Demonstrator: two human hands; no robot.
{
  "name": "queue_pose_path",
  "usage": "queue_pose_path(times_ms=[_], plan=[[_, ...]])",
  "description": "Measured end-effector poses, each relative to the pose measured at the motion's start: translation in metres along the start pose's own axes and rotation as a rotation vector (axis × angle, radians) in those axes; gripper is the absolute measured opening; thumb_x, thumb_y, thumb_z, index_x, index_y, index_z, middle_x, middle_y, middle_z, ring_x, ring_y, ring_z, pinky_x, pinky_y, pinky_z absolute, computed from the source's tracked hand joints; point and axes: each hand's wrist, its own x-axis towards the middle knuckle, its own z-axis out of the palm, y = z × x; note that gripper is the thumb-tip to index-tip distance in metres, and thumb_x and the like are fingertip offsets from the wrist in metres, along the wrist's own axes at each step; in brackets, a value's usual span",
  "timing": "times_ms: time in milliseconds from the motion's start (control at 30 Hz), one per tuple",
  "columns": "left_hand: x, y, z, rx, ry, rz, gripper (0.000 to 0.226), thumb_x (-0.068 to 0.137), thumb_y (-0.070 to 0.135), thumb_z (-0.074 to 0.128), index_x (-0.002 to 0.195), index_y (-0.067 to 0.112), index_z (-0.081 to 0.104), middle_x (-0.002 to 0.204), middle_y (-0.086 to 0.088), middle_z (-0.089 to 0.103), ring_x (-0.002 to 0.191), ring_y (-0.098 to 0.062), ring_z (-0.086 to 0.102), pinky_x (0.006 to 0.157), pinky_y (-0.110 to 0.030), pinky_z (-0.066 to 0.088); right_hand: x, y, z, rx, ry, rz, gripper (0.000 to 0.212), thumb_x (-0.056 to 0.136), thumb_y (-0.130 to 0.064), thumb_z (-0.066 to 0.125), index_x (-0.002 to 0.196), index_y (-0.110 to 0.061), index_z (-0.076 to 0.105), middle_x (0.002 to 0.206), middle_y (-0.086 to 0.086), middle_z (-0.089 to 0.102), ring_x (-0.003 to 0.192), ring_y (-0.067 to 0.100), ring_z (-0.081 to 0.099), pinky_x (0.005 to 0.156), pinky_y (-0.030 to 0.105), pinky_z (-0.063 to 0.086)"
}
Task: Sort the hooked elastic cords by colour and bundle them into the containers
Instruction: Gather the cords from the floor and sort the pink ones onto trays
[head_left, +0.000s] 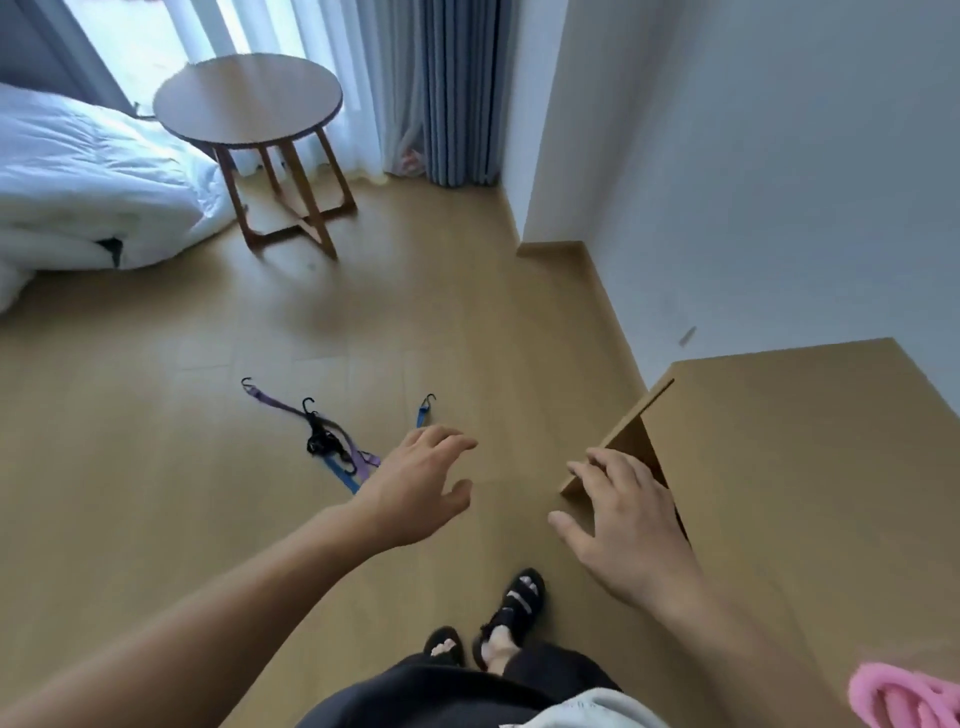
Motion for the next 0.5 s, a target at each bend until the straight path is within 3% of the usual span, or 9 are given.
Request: queue_pose_path(times_ms=[500], plan=[[0.029, -0.116, -0.057, -0.130, 0.157, -0.433, 0.049, 0.096, 0.032, 0.052, 0.144, 0.025, 0.042, 0.145, 0.008, 0.041, 0.137, -0.009, 0.030, 0.112, -0.022, 0.025, 0.192, -0.098, 0.018, -0.015, -0.251, -0.412, 0.062, 0.093, -0.056, 0.045, 0.146, -0.028, 0.034, 0.151, -0.009, 0.027, 0.143, 0.012, 0.016, 0.116, 0.034, 0.022]])
